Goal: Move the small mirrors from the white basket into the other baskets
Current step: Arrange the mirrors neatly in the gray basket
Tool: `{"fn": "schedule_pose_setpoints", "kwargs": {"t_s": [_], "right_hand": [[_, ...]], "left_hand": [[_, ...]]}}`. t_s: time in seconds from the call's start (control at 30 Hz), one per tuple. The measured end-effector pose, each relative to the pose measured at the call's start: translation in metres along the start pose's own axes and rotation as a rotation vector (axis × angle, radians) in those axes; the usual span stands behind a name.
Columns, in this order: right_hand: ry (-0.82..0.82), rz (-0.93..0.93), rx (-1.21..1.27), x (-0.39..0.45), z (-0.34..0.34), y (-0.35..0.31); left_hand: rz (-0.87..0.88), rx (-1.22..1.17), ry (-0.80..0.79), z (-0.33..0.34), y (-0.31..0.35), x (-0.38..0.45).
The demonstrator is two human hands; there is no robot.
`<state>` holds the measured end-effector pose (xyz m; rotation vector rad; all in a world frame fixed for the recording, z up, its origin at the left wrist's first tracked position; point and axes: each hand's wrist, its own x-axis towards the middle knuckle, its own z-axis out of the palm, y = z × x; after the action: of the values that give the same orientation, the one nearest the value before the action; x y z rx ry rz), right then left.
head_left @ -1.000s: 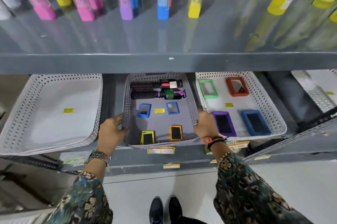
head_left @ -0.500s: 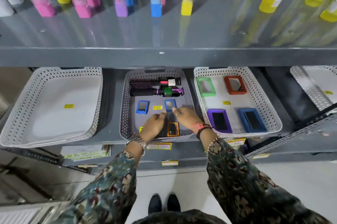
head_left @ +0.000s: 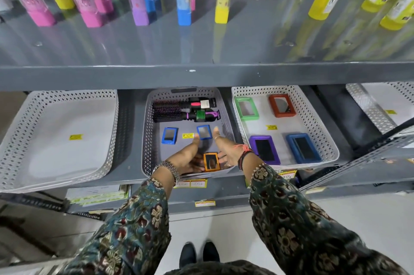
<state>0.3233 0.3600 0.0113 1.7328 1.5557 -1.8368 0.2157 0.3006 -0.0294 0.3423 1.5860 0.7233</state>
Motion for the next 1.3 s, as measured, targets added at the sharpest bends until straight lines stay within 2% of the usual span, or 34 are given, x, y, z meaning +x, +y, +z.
{"fn": "schedule_pose_setpoints", "kwargs": {"t_s": [0.5,0.63,0.73,0.87,0.93,1.07,1.3], "right_hand": [[-0.066,0.016,0.099,-0.011,-0.015,-0.005],[-0.007,-0.095,0.05,-0.018,-0.018,-0.015],[-0.097,-0.102,0.184,-0.011,-0.005,-0.021],[-0.238,-0.037,0.212,-0.002,0.031,-0.021],[-0.239,-0.007,0.168,0.003,0.045,-0.019],[-0.241,0.02,0.107,0.013,0.061,-0.015],[-0.266,0.049,0.159,0.019,0.064,-0.016]], "left_hand": [[0.027,-0.006,-0.06,-0.011,0.0,-0.007],[0.141,0.064,0.102,-0.058,0.003,-0.016],[0.167,0.108,0.201,-0.088,-0.001,-0.024],[0.107,0.098,0.177,-0.093,-0.012,-0.032],[0.057,0.09,0.186,-0.084,-0.016,-0.033],[0.004,0.072,0.083,-0.074,-0.021,-0.028],[-0.089,0.164,0.084,-0.077,-0.014,-0.024]]}}
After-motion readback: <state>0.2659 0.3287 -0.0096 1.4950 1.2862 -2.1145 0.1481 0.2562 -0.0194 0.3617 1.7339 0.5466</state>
